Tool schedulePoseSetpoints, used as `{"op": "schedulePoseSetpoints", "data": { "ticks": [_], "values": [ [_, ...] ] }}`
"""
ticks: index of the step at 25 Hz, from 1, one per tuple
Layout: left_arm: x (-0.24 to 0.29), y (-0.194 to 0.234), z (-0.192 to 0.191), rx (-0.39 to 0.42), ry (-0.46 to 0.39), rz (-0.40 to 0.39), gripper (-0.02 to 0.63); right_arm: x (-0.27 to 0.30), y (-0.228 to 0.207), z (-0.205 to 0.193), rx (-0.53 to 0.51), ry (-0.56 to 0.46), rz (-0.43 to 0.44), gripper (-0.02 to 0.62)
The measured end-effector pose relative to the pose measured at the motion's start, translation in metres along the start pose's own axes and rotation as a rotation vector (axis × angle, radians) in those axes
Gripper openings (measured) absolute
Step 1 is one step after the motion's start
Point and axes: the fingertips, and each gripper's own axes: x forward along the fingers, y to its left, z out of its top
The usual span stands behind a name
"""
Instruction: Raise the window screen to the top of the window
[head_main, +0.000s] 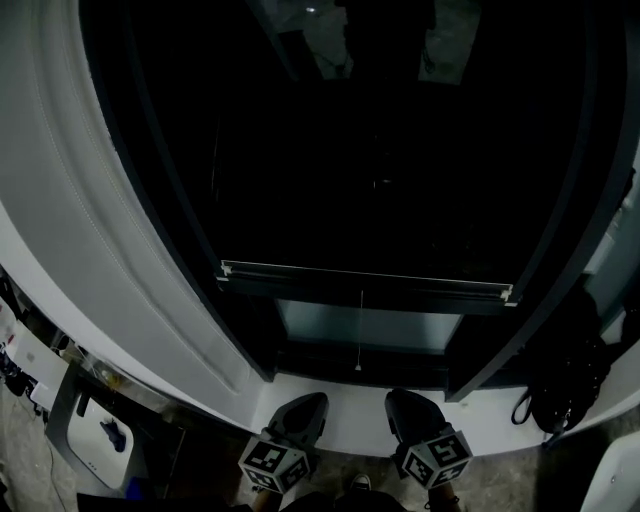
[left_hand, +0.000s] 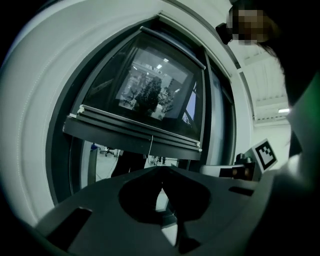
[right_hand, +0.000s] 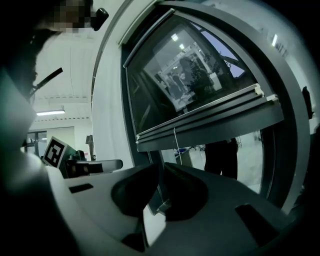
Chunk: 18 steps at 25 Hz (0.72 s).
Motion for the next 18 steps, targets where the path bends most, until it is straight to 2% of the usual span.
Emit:
{"op": "schedulePoseSetpoints", "data": {
  "ticks": [6, 10, 14, 18],
  "values": [
    [0.018, 0.024, 0.027, 0.045, 0.039, 0.0, 0.002, 0.019, -0.027, 0.037, -0.118, -0.027, -0.034, 0.038],
    [0.034, 0.058, 0.057, 0.134, 0.04, -0.009, 0.002, 0.033, -0.039, 0.056, -0.199, -0.02, -0.043, 0.038],
    [0.055, 0.096, 0.087, 0.327, 0.079, 0.01, 0.007, 0.052, -0.052, 0.088, -0.345, -0.034, -0.062, 0.039],
    [0.075, 0.121, 0.117, 0.566, 0.13, 0.005, 0.015, 0.072, -0.06, 0.107, -0.495, 0.019, -0.065, 0.044]
  ]
}}
